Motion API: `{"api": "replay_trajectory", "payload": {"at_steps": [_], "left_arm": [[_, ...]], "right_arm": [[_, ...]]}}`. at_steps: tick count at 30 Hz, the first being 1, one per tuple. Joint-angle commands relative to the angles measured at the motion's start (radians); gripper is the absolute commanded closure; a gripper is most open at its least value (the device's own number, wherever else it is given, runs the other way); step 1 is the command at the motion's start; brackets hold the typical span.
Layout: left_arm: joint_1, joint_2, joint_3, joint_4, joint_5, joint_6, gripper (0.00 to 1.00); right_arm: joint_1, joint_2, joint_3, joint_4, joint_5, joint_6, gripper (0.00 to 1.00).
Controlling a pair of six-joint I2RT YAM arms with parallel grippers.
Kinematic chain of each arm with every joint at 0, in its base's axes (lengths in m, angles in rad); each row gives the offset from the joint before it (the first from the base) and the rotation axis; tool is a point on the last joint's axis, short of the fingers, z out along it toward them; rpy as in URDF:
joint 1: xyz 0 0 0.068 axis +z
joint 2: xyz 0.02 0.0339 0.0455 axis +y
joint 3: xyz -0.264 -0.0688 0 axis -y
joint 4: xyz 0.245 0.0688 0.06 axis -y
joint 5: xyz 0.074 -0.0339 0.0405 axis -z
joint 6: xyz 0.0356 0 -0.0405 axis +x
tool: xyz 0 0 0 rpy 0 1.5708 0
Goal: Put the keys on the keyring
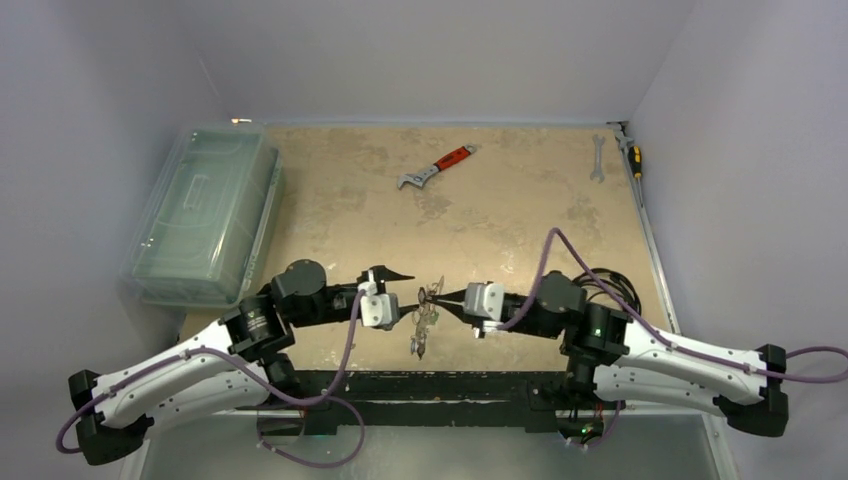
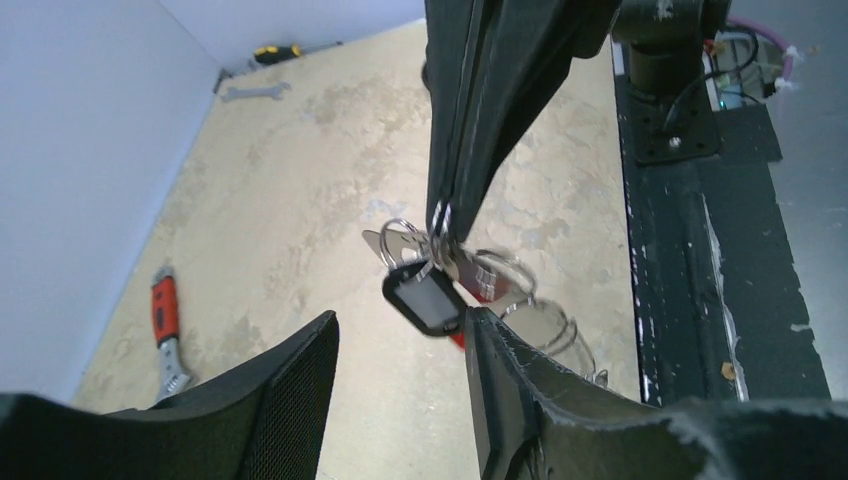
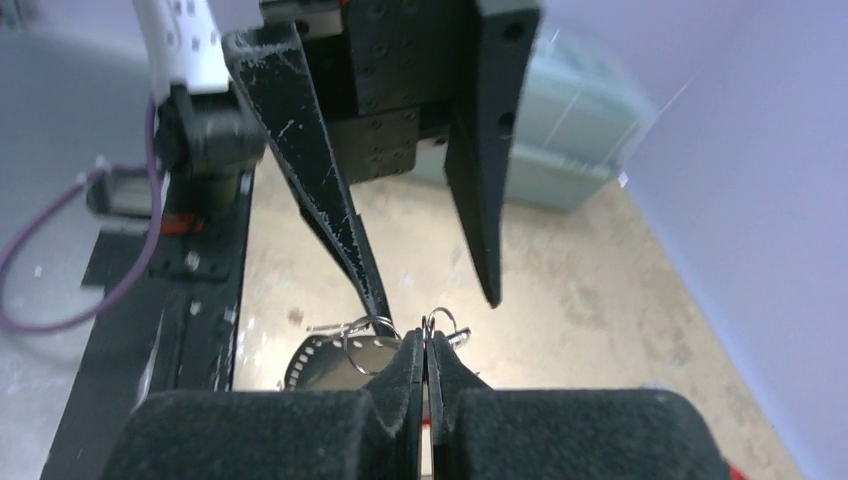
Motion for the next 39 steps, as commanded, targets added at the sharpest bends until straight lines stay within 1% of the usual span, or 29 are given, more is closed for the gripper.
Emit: {"api": "replay_trajectory", "payload": {"at_steps": [1,4,7,11,13,15,19,22,26,28,30,32,34,36,39], "left_arm": [[0.001,-0.060,0.086,0.031,0.023,0.009,0.55],[0.001,-0.045,0.146,0.030,0.075,-0.006,0.62],[0.002,-0.016,0.205,0.048,0.128,-0.042,0.64],[0.001,0.015,0.209,0.136,0.165,-0.105,0.61],[0.001,0.028,0.189,0.188,0.183,-0.133,0.56],[0.001,0.041,0.171,0.232,0.192,-0.156,0.55],[0.001,0.042,0.149,0.250,0.173,-0.192,0.53],[0.000,0.034,0.111,0.300,0.170,-0.238,0.53],[0.000,0.062,0.037,0.471,0.216,-0.350,0.53],[-0.001,0.086,0.023,0.519,0.227,-0.399,0.54],[-0.002,0.082,0.041,0.469,0.211,-0.375,0.55],[-0.002,0.051,0.088,0.314,0.140,-0.286,0.55],[-0.002,0.008,0.134,0.147,0.058,-0.189,0.54],[-0.001,-0.031,0.158,0.012,-0.010,-0.092,0.50],[0.000,-0.046,0.187,-0.157,-0.059,0.026,0.46]], "right_arm": [[0.004,-0.098,-0.044,0.278,0.014,0.000,1.00],[0.004,-0.137,-0.088,0.387,0.003,0.024,1.00],[0.005,-0.168,-0.150,0.541,-0.006,0.051,1.00],[0.004,-0.190,-0.232,0.778,-0.017,0.105,1.00],[0.004,-0.186,-0.266,0.893,-0.018,0.132,1.00],[0.004,-0.175,-0.286,0.999,-0.019,0.154,1.00],[0.004,-0.161,-0.286,1.066,-0.036,0.177,1.00],[0.004,-0.143,-0.273,1.086,-0.056,0.189,1.00],[0.004,-0.102,-0.259,1.122,-0.069,0.201,1.00],[0.004,-0.085,-0.256,1.128,-0.070,0.207,1.00],[0.004,-0.086,-0.255,1.113,-0.068,0.212,1.00],[0.004,-0.115,-0.250,1.052,-0.052,0.214,1.00],[0.004,-0.146,-0.239,0.955,-0.034,0.211,1.00],[0.004,-0.185,-0.228,0.852,-0.023,0.207,1.00],[0.004,-0.219,-0.198,0.662,-0.020,0.197,1.00]]}}
